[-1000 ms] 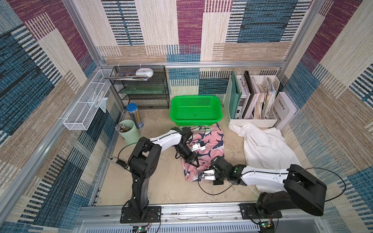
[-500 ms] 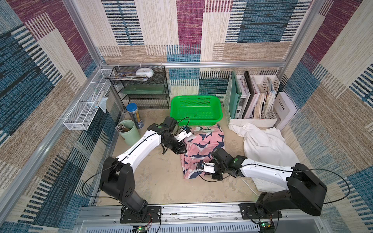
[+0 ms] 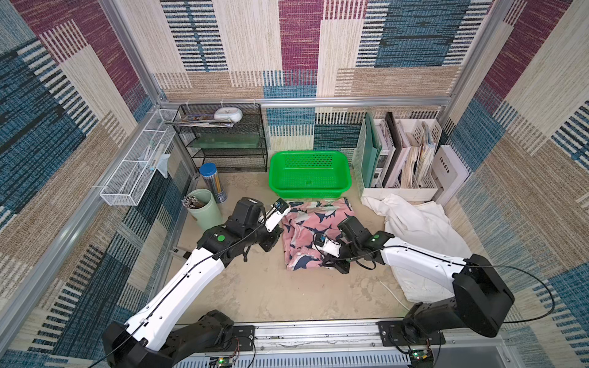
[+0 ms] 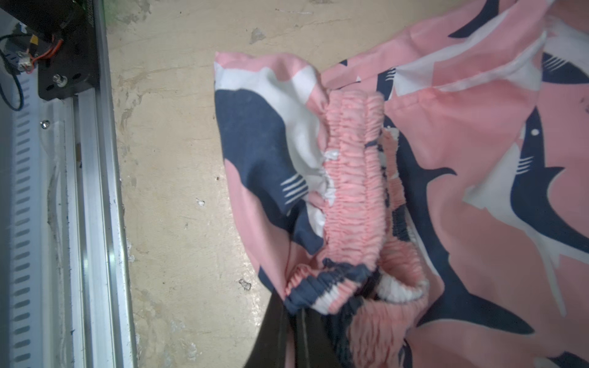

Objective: Roll up the shorts
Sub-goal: Roll the shorts at the center of the board.

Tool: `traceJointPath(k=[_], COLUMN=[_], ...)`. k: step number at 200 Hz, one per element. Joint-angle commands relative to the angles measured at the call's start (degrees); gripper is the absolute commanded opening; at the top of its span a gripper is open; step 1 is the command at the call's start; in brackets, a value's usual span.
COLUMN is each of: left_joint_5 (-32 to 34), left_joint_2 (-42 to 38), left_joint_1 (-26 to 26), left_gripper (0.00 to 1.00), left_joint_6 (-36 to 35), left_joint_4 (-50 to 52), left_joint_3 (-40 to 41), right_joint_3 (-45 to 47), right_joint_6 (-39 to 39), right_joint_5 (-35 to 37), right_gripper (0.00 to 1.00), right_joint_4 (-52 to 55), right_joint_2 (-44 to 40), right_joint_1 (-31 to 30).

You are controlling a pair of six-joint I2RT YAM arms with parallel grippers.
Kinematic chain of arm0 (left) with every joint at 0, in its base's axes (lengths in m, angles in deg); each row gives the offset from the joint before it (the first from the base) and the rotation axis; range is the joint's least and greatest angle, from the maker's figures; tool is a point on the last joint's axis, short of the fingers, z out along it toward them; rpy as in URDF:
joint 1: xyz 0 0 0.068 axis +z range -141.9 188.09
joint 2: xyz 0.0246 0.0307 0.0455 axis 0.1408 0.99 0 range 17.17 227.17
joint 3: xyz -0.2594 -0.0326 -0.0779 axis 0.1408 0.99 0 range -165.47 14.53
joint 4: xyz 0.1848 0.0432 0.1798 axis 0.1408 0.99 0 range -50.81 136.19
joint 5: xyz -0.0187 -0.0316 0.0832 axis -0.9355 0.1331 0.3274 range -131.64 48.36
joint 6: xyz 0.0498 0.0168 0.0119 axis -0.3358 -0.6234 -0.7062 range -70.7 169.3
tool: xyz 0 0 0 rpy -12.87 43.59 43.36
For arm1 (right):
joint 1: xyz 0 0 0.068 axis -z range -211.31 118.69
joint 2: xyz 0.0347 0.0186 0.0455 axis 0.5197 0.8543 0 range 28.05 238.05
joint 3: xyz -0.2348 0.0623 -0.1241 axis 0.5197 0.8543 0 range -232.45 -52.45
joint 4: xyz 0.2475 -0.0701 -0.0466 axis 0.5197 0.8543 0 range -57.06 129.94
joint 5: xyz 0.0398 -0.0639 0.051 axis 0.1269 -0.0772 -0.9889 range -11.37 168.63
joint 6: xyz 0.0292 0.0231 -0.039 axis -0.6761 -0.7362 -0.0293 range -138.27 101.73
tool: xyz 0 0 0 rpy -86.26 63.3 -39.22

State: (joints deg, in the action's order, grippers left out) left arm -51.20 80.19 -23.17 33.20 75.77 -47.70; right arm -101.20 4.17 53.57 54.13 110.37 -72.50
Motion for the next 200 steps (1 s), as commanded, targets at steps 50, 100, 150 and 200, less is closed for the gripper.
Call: traceJointPath(k=[50,100,150,200], left_joint_5=[9.3,12.2,14.1,21.4], left_joint_2=[-0.7,1.2,5.0,9.9], left_joint_1=[-10.4,-16.2,-20.8,-27.4], left_gripper=[0.26,0.25,0.26,0.34], left_joint_6=[-4.3,-5.9,-8.1,-13.9], left_joint_4=[-1.4,-2.5,-4.8,-11.6], left_joint_3=[2.2,3.9,5.2,9.1], right_joint_3=[-6.7,-11.1,-12.1,-14.1], right_joint_6=[-2.0,-1.9,-5.7,-8.2], right_joint_5=[-15.9,-22.3,-23.6,-26.1], right_gripper=[0.00,0.00,0.00,0.00], right_joint_4=[7.1,11.8,10.8,11.1], right_joint_2=[6.8,16.4,20.2,24.2], right_joint_1=[6.3,8.2,11.9,13.5])
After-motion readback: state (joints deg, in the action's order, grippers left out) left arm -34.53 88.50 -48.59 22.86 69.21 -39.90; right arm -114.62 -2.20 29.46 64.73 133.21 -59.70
